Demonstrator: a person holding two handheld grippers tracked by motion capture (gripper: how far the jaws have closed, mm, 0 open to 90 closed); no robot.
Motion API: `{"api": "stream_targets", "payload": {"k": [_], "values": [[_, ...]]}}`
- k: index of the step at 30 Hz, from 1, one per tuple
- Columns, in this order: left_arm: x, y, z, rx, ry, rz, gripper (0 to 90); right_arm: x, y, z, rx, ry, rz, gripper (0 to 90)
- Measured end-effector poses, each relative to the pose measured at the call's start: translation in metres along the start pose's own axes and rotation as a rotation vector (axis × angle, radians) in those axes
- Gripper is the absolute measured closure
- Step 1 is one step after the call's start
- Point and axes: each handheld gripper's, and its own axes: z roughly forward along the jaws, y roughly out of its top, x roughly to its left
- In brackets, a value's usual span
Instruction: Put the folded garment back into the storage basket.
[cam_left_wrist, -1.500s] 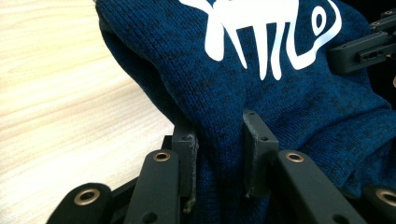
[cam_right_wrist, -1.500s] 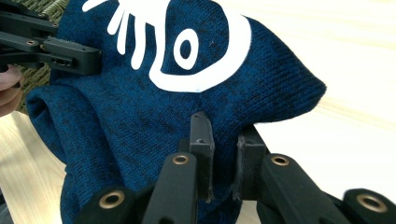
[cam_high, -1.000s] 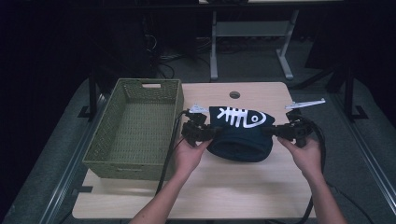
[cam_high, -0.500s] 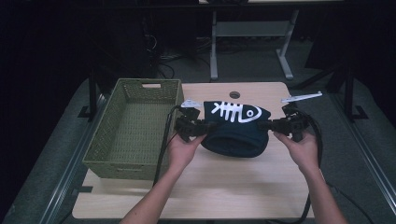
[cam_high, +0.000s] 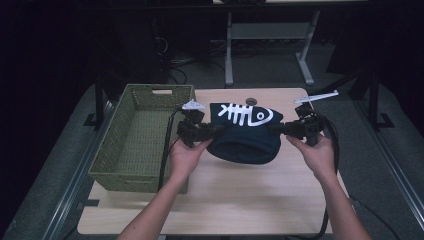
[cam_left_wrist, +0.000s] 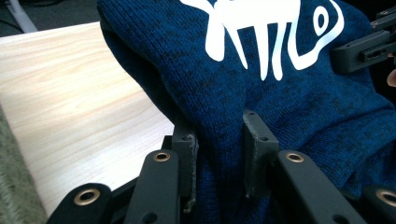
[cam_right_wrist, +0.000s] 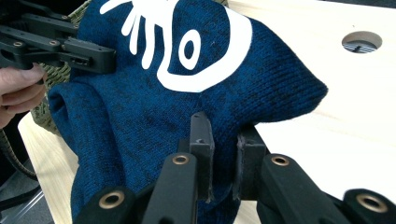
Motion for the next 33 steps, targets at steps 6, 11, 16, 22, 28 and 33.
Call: {"api": "stream_targets", "payload": {"k": [6, 11, 16, 22, 28, 33], "values": [[0.006, 0.001, -0.01, -0.005, 0.005, -0.002, 70.6, 0.007, 0.008, 0.006, 0.001, 0.007, -0.019, 80.8], [0.011, 0.002, -0.019, -0.004, 0.011, 0.006, 70.5, 0.011, 0.013, 0.011, -0.002, 0.023, -0.016, 80.8], [0.015, 0.005, -0.027, -0.008, 0.023, 0.01, 70.5, 0.017, 0.02, 0.014, -0.003, 0.028, -0.028, 80.8], [0.019, 0.005, -0.035, -0.016, 0.031, 0.007, 70.5, 0.023, 0.025, 0.019, -0.008, 0.027, -0.038, 80.7], [0.023, 0.006, -0.04, -0.011, 0.04, 0.007, 70.5, 0.029, 0.03, 0.025, -0.003, 0.03, -0.043, 80.7], [0.027, 0.006, -0.045, -0.014, 0.047, 0.0, 70.5, 0.033, 0.034, 0.028, 0.001, 0.036, -0.046, 80.7]]}}
